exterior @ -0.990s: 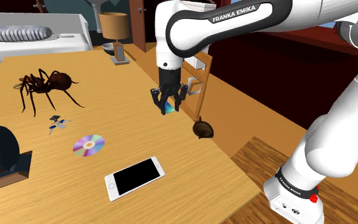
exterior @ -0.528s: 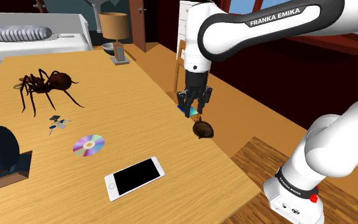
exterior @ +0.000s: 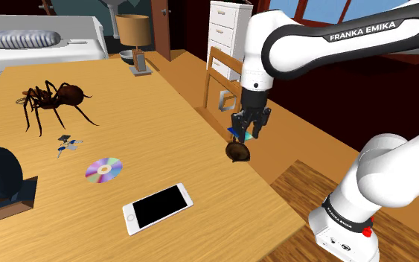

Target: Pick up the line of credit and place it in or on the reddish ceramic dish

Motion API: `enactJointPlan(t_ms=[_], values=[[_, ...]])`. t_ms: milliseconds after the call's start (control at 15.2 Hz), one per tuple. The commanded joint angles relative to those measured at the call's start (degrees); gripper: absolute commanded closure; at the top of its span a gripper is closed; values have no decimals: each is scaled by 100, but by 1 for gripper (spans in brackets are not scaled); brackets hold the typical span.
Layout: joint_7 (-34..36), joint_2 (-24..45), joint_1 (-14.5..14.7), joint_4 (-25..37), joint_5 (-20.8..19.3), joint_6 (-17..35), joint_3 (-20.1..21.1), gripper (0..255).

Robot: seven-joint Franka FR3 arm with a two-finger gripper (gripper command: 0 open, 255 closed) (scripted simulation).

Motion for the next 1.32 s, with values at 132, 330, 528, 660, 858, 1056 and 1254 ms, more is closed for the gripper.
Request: enactJointPlan(t_ms=[132,330,528,660,858,1056,1254], values=[[-46,68,3,-254,26,318,25,255],[-66,154,8,-425,50,574,58,255],[-85,255,13,-585,74,836,92,255],[-98,332,16,-687,90,1013,115,255],[-108,401,18,-767,102,1162,134,255],[-108,402,18,-767,102,1162,134,255],[-108,401,18,-766,102,1161,134,255]])
